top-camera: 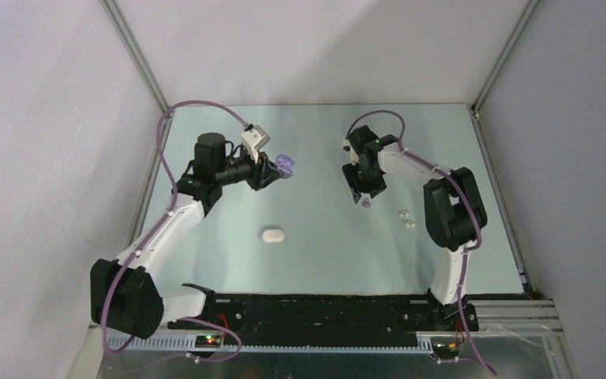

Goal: Insert the wireless bluetooth earbuds into the charging case
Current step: Adjust the earbud at the center of the board.

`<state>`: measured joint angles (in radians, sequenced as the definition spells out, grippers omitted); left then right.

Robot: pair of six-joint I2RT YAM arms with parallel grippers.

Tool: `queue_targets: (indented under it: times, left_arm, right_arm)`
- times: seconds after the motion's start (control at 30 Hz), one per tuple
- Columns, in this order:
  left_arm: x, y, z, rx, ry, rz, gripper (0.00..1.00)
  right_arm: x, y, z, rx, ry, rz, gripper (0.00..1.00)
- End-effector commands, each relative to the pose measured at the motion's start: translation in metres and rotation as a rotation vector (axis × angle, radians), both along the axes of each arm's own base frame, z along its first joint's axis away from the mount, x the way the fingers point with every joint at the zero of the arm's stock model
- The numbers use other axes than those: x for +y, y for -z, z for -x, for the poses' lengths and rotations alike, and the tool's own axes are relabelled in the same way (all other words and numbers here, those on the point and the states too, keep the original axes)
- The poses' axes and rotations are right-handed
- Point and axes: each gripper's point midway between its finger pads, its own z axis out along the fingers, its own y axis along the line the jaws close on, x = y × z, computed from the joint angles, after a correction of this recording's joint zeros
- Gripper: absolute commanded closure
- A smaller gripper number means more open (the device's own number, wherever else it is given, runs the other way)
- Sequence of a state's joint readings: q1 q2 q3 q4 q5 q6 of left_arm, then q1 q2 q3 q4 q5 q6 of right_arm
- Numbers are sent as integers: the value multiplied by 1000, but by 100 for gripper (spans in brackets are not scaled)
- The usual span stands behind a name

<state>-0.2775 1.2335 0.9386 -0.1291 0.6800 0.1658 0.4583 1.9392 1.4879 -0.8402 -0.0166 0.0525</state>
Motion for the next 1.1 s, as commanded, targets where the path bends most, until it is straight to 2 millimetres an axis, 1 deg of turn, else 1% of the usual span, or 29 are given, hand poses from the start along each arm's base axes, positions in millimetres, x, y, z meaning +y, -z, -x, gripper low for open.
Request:
queue_targets:
  times: [0.0, 0.1, 0.33, 0.53, 0.6, 0.67, 0.77, 1.0, 1.03, 1.07]
  left_arm:
    - [1, -15, -2, -71, -6, 10, 100]
    - [2, -15, -1, -71, -9, 8, 100]
    - [3, -13, -1, -71, -18, 6, 100]
    - [5, -11, -1, -70, -25, 5, 100]
    - [5, -11, -1, -70, -26, 5, 100]
    - [5, -11, -2, -70, -30, 4, 100]
    - [5, -12, -2, -71, -31, 4, 100]
    - [7, -11, -4, -69, -37, 3, 100]
    - [7, -12, -4, -69, -37, 4, 100]
    - [7, -12, -4, -70, -37, 3, 100]
  right_arm:
    - [-1, 8, -5, -30, 37, 62, 42]
    - [-2, 13, -3, -31, 45, 92, 38]
    - [1, 20, 2, -12, 42, 102, 36]
    - [0, 30, 3, -5, 36, 137, 35]
    - [-1, 33, 3, -7, 36, 146, 37]
    - [-4, 36, 1, -12, 42, 160, 42]
    - [-6, 38, -2, -18, 55, 165, 52]
    - [-20, 45, -8, -10, 77, 171, 57]
    - [-19, 45, -9, -6, 76, 157, 57]
    - [-23, 46, -10, 1, 70, 148, 59]
